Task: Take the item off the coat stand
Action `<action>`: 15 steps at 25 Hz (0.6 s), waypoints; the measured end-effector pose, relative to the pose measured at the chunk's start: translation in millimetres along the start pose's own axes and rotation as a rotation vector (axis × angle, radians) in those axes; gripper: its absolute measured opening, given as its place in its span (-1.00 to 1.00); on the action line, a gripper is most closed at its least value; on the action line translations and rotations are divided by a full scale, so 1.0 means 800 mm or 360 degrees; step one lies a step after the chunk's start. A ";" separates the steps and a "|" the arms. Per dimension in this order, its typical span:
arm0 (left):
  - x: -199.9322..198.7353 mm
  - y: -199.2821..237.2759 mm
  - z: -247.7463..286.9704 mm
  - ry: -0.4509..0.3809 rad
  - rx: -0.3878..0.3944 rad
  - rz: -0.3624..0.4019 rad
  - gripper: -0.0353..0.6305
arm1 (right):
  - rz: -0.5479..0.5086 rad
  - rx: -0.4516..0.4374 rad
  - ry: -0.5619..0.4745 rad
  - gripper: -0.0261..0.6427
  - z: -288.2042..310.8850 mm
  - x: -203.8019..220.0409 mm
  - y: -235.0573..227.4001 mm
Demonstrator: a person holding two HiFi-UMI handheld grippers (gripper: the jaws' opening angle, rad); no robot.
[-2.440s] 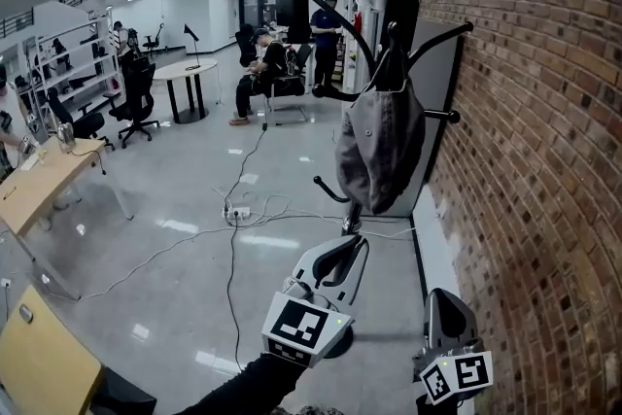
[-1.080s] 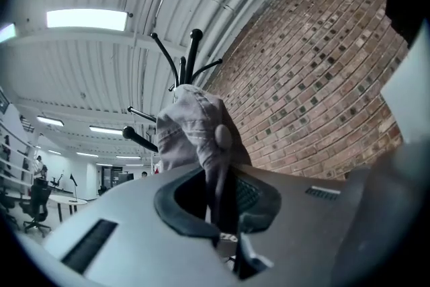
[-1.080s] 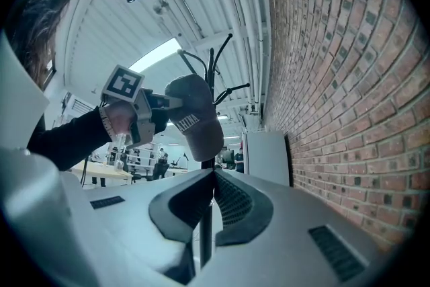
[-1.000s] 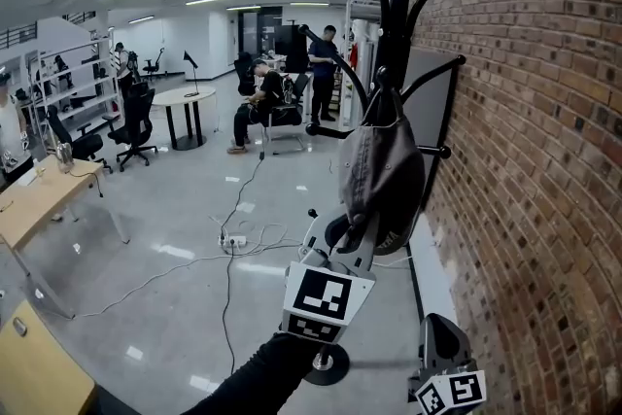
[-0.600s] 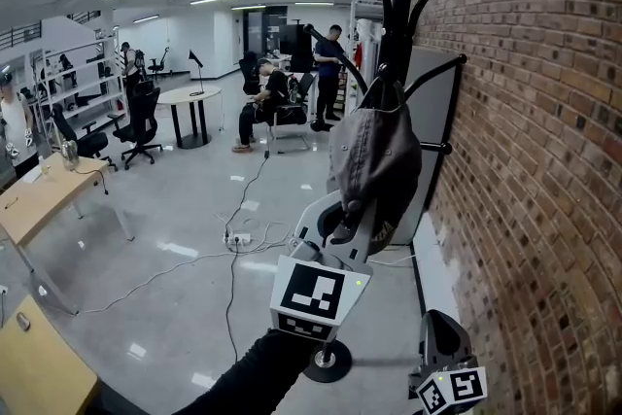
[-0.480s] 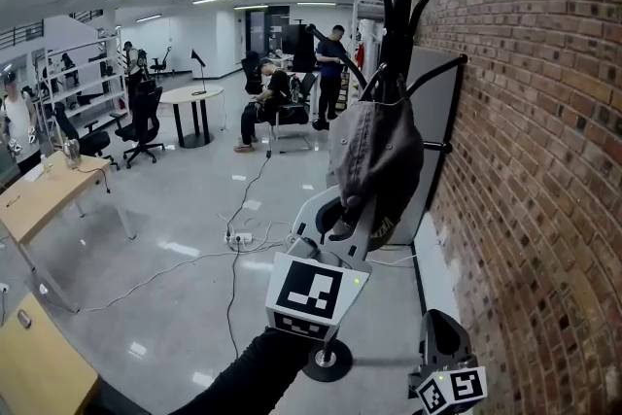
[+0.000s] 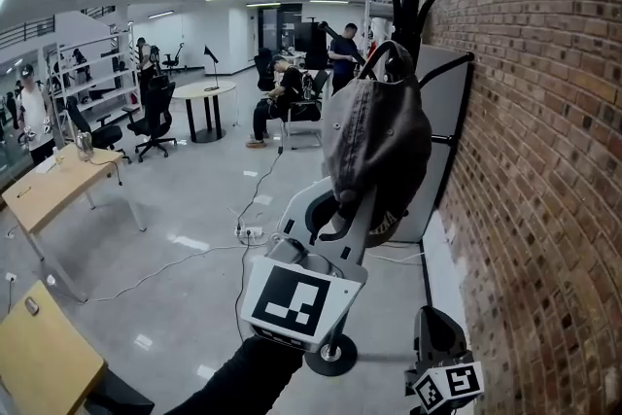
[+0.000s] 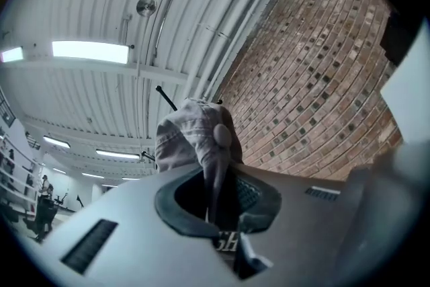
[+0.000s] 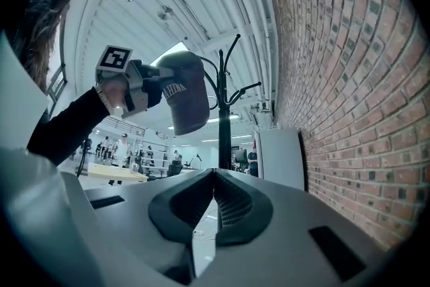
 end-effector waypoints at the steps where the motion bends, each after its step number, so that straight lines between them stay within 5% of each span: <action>1: -0.004 -0.002 -0.003 -0.0004 0.0000 0.0006 -0.82 | 0.0001 -0.0010 -0.0001 -0.89 -0.001 -0.001 0.001; 15: -0.028 -0.014 -0.077 0.0044 -0.0069 0.0032 -0.82 | 0.0048 -0.0111 -0.0012 -0.89 -0.020 -0.005 0.016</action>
Point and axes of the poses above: the fingertips, and each gripper's own axes: z forward along the fingers, y to its left, x out of its underside, the point moved 6 cm from there along -z, backward along the fingers, and after that the axes turned 10 degrees about -y, right-handed, at the moved point
